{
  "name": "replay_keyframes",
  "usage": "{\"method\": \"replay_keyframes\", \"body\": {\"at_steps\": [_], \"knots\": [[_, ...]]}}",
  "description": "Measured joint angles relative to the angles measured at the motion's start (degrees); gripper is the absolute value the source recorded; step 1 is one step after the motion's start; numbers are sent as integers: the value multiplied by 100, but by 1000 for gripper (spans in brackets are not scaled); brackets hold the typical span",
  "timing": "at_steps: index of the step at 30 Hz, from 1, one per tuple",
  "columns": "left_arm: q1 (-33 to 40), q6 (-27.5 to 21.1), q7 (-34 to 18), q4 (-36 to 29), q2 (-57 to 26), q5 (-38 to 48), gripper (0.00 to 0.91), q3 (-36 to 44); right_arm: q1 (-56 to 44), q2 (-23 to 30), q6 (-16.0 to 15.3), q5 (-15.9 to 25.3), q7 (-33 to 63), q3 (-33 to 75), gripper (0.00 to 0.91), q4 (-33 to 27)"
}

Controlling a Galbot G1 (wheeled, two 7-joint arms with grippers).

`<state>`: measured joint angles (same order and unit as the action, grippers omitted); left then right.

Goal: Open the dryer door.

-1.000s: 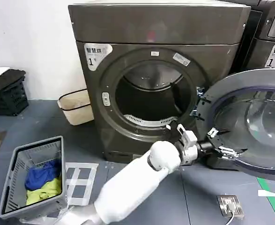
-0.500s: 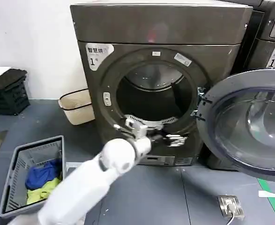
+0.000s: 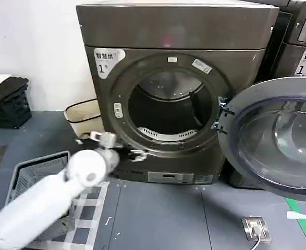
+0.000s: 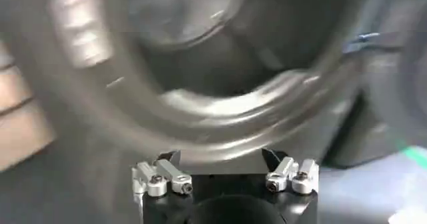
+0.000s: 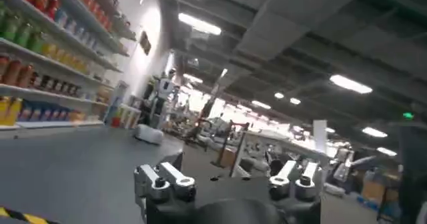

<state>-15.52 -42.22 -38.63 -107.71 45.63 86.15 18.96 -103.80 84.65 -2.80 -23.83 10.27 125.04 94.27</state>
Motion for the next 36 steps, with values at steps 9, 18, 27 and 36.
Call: {"method": "replay_keyframes", "body": {"at_steps": [9,18,27,36], "knots": [[-65,4,-923,269,-921,2168,907,-244,74,-9,149,-12,-76,-142,907,-62],[-303,5,-1456,463,-1480,3452,907,-597,126,12,298,-23,-152,-296,907,-69],[-509,5,-1965,649,-1757,3739,907,-810,116,63,523,-29,-213,-385,907,-98],[-983,3,-2074,878,-1915,3757,907,-1177,132,98,598,-40,-250,-465,907,-126]]}}
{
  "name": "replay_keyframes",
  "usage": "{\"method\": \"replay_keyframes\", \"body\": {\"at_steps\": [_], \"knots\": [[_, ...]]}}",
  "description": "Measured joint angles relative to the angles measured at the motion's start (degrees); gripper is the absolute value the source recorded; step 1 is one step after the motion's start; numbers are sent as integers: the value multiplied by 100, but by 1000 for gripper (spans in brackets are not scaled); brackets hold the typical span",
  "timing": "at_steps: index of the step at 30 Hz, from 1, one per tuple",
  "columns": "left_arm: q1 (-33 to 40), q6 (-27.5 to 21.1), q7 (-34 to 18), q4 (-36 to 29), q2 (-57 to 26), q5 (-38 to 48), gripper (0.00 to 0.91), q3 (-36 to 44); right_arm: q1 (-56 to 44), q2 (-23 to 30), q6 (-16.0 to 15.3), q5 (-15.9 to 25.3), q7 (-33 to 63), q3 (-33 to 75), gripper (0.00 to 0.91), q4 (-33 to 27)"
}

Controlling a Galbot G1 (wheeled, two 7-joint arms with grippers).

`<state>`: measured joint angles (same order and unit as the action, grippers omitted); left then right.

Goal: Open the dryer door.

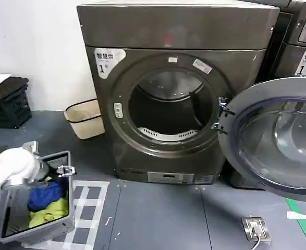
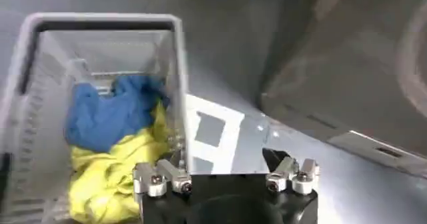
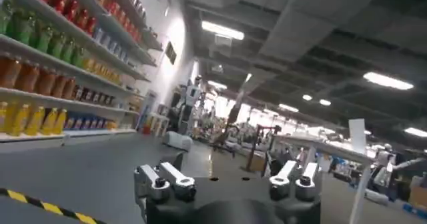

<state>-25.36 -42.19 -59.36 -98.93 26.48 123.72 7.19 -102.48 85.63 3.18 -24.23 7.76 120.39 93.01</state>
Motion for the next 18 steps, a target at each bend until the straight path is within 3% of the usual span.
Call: {"method": "replay_keyframes", "body": {"at_steps": [8,18], "knots": [[-469,0,-458,134,-78,846,907,-486,9,9,38,0,-12,-60,907,-8],[-776,1,-569,414,-276,1228,907,-994,6,7,147,-2,-53,-62,907,-142]]}}
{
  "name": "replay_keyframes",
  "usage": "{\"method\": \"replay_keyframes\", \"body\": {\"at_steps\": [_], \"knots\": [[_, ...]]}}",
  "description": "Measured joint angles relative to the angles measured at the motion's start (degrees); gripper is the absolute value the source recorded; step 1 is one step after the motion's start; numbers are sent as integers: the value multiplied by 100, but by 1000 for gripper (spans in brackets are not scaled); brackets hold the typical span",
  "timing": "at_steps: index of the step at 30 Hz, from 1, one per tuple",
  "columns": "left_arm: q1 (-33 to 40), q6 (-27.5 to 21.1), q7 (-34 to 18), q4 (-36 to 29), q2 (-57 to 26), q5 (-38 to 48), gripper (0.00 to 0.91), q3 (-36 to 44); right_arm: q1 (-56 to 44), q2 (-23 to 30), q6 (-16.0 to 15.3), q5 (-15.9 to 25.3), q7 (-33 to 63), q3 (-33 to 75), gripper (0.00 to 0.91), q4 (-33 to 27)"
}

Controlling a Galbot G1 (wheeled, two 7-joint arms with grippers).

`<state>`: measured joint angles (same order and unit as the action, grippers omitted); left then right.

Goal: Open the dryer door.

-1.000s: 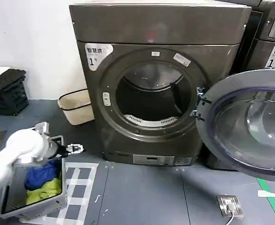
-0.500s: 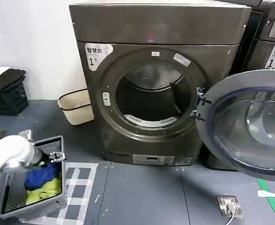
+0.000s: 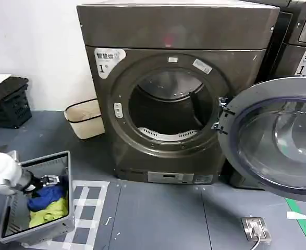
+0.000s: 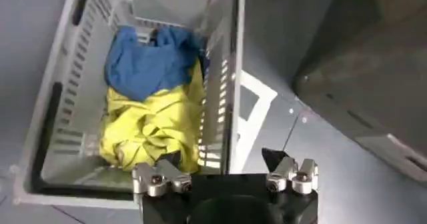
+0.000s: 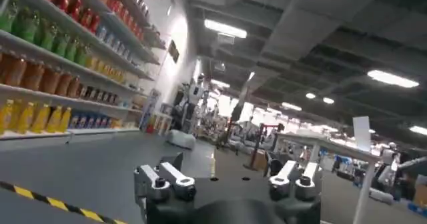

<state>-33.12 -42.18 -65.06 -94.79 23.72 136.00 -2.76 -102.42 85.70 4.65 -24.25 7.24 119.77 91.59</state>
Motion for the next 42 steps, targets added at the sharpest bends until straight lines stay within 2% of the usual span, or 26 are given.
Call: {"method": "replay_keyframes", "body": {"at_steps": [13,37,42], "knots": [[266,-1,6,645,131,179,907,-134,11,-5,84,-17,-26,29,907,-63],[126,-1,72,868,122,50,907,-158,30,-25,213,-58,-80,18,907,-156],[105,-1,75,853,101,51,907,-173,26,-31,164,-41,-39,47,907,-149]]}}
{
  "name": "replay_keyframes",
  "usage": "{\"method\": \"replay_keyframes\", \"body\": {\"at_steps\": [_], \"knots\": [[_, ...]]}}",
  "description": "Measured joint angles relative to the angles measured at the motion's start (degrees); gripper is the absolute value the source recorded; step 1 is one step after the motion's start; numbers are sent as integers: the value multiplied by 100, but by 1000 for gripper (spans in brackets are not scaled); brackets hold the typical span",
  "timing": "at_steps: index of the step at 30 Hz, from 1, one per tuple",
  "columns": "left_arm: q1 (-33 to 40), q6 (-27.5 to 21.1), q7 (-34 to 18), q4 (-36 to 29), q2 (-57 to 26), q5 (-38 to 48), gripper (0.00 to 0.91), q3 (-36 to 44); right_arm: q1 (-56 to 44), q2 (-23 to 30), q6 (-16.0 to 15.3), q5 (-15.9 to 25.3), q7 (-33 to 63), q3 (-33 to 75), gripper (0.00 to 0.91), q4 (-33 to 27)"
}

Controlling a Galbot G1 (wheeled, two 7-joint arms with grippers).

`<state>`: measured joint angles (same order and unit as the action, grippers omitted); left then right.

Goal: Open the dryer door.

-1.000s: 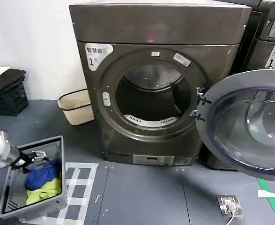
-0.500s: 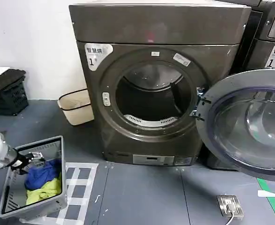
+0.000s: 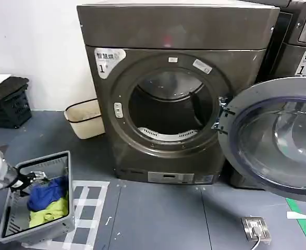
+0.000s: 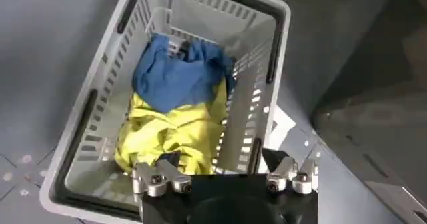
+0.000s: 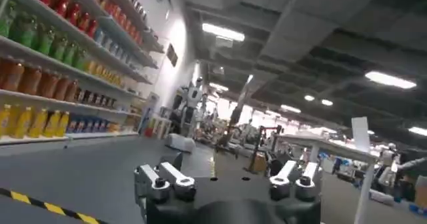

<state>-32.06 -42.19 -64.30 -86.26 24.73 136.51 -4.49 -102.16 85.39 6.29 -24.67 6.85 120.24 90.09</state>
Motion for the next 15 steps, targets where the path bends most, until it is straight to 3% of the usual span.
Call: {"method": "replay_keyframes", "body": {"at_steps": [15], "knots": [[-39,0,30,-40,-34,11,907,-31,19,-18,12,28,-11,-10,907,-8]]}}
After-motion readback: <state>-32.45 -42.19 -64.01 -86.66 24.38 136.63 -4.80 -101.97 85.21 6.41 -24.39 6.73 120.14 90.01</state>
